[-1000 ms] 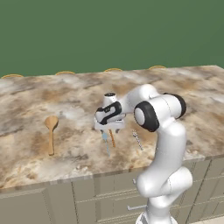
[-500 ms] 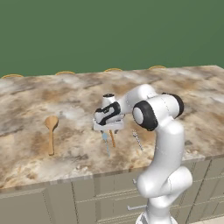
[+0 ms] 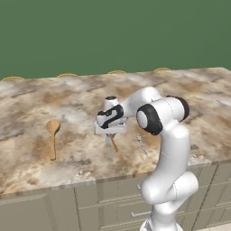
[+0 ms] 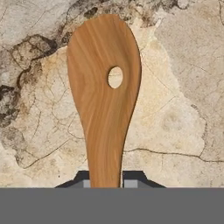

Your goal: Organize the utensils by type. Pick up the wooden spoons from the counter and place them in the open cabinet. Then pick up the metallic utensils from the counter and place them in the open drawer.

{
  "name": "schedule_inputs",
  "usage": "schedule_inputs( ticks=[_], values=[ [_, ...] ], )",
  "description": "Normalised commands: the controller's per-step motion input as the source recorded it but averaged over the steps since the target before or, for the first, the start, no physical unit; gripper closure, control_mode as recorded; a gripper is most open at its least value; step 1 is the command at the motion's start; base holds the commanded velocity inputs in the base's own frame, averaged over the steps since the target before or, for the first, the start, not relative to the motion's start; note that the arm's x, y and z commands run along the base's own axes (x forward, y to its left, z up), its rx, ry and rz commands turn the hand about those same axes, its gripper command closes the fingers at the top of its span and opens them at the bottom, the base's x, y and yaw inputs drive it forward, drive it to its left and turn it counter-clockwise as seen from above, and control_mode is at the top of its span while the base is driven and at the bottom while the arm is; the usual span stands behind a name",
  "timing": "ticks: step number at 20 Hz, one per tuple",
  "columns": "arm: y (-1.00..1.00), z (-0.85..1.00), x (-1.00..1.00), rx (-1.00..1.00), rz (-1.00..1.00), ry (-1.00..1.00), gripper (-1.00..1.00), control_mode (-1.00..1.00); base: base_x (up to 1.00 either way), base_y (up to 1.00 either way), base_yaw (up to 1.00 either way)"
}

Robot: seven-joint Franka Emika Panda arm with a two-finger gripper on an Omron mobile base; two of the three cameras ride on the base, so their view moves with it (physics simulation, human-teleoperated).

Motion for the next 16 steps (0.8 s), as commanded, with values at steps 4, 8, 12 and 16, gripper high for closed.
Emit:
schedule_inputs(
  ticks=[4,8,12,16],
  values=[
    [0.0,0.68,-0.05,0.03,0.0,0.0,1.0,-1.0,0.0,0.0,0.0],
    [-0.01,0.92,-0.09,0.01,0.0,0.0,1.0,-1.0,0.0,0.0,0.0],
    [-0.01,0.84,-0.28,0.02,0.03,0.0,1.0,-1.0,0.0,0.0,0.0],
    [-0.13,0.68,-0.48,0.05,0.07,0.0,1.0,-1.0,0.0,0.0,0.0]
  ],
)
